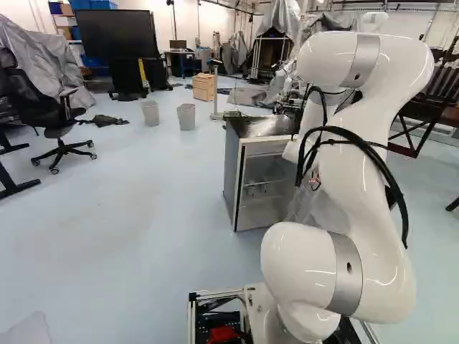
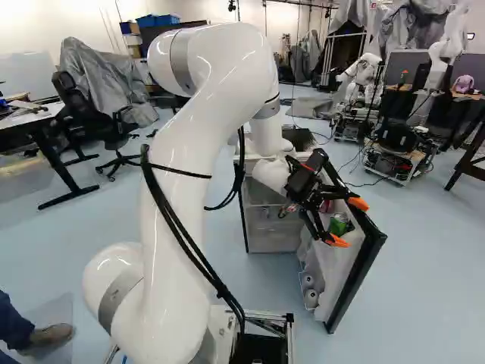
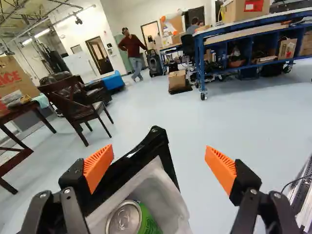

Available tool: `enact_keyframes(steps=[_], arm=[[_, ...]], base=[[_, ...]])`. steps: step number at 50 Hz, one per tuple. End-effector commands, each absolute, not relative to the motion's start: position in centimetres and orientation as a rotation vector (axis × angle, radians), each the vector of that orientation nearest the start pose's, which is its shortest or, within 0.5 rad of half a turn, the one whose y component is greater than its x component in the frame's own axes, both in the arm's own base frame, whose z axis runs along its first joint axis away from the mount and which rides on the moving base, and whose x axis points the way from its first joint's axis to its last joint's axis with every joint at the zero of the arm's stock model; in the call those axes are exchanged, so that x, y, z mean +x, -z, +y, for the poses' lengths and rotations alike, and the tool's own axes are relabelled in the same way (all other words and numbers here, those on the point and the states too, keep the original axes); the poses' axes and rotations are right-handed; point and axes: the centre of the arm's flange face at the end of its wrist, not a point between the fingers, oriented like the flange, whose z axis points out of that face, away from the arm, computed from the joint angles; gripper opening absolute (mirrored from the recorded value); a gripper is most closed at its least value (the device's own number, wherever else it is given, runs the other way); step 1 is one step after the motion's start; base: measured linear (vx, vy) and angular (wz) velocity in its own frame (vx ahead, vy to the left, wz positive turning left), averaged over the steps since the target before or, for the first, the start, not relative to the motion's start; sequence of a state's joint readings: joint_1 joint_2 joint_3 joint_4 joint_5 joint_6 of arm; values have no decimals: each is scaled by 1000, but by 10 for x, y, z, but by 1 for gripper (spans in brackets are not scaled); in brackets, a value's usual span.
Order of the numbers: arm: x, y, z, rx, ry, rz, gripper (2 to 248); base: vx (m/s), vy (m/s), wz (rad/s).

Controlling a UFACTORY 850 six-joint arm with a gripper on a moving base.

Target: Grab a drink from the fridge

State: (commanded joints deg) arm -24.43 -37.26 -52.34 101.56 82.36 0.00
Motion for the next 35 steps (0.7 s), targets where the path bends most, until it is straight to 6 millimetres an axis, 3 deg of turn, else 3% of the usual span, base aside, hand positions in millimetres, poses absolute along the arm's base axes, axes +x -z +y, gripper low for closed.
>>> enact_keyframes(steps=[35], arm=[[399,-287,-274,722,-951,-1683,247]], base=[[0,0,0]])
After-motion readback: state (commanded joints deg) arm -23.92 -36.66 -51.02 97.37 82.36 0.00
